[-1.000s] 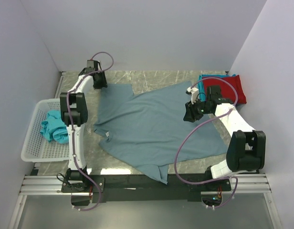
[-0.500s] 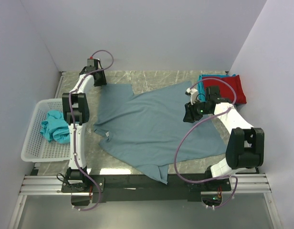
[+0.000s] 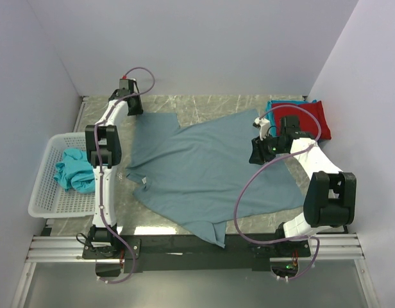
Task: Fold and stack the t-shirts
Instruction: Flatten the tshirt out
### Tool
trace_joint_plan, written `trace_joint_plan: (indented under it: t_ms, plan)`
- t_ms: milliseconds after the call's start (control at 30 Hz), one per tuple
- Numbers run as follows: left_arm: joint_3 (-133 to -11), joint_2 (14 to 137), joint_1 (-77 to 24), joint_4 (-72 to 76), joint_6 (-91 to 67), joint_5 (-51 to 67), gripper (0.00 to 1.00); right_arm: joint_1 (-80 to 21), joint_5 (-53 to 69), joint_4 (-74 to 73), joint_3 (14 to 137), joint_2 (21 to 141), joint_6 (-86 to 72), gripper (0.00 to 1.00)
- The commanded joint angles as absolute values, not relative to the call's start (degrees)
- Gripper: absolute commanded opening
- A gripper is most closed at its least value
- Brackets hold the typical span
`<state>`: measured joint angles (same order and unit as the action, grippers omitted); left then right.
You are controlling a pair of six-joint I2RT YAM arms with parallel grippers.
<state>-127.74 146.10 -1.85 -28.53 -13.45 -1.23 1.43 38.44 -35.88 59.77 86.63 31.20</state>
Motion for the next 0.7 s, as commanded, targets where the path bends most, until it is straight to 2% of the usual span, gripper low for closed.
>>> trace_joint_plan:
  t_ms: [0,167,267,400,500,667]
  plan:
    - [-126.4,150.0,-3.3,-34.9,-10.6,-5.9,0.34,1.8,39.5,-37.0,61.6,86.0,32.0,0.47]
    - [-126.7,151.0,-5.3,-36.4,-9.0,-11.8,0.29,2.5,39.9,-37.0,61.4,85.4,32.3,0.47]
    - [-125.3,150.2,-5.4,-36.3,-8.6,-13.2,0.21,2.8,40.2,-37.4,61.6,85.5,32.6,0.47]
    - [-123.3,147.8,-5.4,-35.4,-8.1,-13.7,0.06,3.2,40.3,-37.4,61.7,85.2,32.7,0.47]
    - [-123.1,146.5,-5.4,-35.7,-8.1,-13.3,0.0,3.3,40.2,-37.4,62.0,84.9,32.6,0.47]
    - [-119.4,141.8,-5.4,-34.3,-8.9,-12.7,0.0,3.3,36.8,-35.5,64.0,86.0,29.7,0.47]
